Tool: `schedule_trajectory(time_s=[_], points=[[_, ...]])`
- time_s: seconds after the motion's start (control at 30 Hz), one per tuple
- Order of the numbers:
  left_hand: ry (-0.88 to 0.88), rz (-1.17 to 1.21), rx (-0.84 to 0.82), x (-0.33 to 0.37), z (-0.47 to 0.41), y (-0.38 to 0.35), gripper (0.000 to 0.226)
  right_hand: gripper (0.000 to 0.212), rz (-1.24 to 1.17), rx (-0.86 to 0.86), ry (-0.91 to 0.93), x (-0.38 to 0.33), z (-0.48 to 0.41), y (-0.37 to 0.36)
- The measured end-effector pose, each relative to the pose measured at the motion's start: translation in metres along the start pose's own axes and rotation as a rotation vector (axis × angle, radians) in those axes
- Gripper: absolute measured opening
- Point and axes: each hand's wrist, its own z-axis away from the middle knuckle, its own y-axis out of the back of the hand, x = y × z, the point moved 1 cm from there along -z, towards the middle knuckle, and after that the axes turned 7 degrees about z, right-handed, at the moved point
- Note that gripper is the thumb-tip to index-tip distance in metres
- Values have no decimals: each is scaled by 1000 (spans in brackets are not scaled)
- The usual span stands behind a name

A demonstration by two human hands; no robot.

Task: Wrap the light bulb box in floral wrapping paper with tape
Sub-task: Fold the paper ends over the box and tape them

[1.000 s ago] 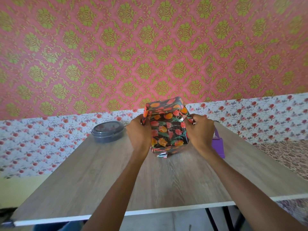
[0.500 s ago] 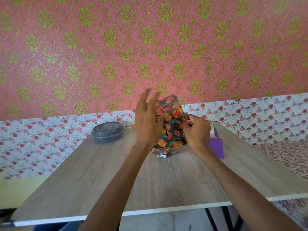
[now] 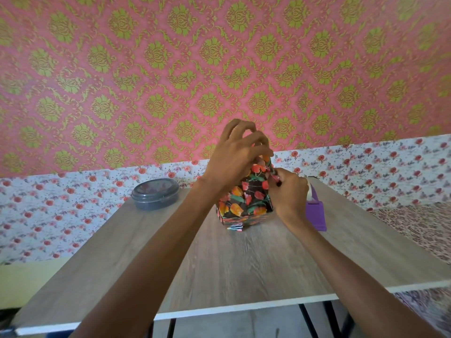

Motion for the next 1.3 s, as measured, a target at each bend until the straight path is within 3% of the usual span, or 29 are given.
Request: schedule_trajectory(time_s=[0.23,0.4,0.5,0.6,0.73,0.8,0.87,0.93,1.0,1.1,1.23,1.3], points=[[41,-83,75,5,-8,1,19,26,52,13,52,-2,9,-5],[69,40,121,6,-8,-4,17,28,56,3,23,0,12,-8],[238,195,112,9,-6,4,58,29,-4,15,-2,3,8,-6],[449,243,124,12,8,18,72,21,-57,35,28,5,4,-2],[882,356,189,21,45,23,94,13,-54,67,91,2,0,4],[1093,505,136,25,66,16,94,5,-41,78,107,1,-2,6],[1229,611,93,25,82,6,75,3,-77,59,130,3,-6,6],[1260,602,97,22,90,3,45,3,-119,34,160,6,-8,6],[1223,617,128,20,91,4,36,7,-145,31,183,11,-11,6],[1148,719,135,13,93,4,49,17,-212,17,224,21,-15,5],[1146,785,172,0,107,-3,59,54,-423,-152,224,34,-19,8],[1100,819,197,-4,114,-7,60,56,-481,-214,217,40,-20,8]])
